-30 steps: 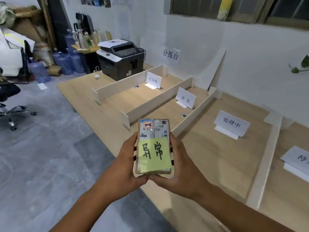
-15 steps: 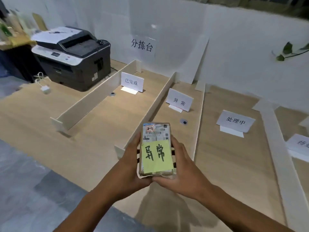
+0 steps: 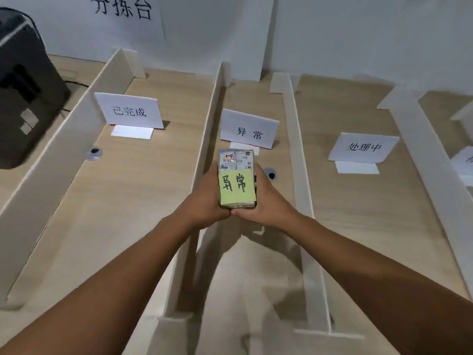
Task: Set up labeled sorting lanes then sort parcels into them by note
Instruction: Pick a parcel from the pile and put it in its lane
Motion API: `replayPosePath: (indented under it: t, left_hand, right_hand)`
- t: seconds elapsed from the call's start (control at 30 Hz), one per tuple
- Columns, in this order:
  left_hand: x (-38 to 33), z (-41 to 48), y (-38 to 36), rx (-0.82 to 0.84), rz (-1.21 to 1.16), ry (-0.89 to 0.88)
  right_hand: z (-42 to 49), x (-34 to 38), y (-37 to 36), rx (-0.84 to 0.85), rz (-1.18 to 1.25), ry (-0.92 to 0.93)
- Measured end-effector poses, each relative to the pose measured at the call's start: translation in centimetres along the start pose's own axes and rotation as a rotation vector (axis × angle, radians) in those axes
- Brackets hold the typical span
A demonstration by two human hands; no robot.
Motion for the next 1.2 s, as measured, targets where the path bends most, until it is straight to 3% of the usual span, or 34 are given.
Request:
replayPosePath:
  t: [0.17,0.33,0.5,0.63,0.7,0.9,1.2]
  left_hand:
    - [5.8,9.8,-1.4,0.068,0.078,0.163]
    - [9.5,13.5,-1.9,0.060,0.168,0.319]
    - [8.0,12.6,-1.8,0.005,0.262,0.329]
    - [3.8,10.0,0.0,-0.125,0.335,0.209]
    - [0.8,8.2,1.8,-0.152,0.359,0.110]
    - [-10.7,1.3,2.9,0.034,0.343,-0.148]
    - [-28.7,-10.0,-13.3,0.311,0.160,-0.589]
  right_hand:
    - [9.1,-5.7,-1.4,0.019,0.057,-0.087]
    - [13.0,-8.1,-3.6,-0.052,0.076,-0.102]
    - [12.3,-7.7,-3.4,0.042,0.088,-0.101]
    - [9.1,-5.2,-0.4,0.019,0.011,-0.138]
    - [6.5,-3.2,2.7,-0.030,-0.102,-0.105]
    - [-8.3,3.2,13.3,-0.296,-0.276,-0.069]
    - [-39.4,3.0,22.7,-0.662,-0.464,-0.211]
Point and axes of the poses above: each hand's wrist, its own z-axis towards the middle knuckle, its own y-axis out of the back of the hand, x = y × z, the point moved 3 cm from there along z, towards the middle knuckle, and after that the axes turned 2 degrees about -x, right-handed, at the moved point
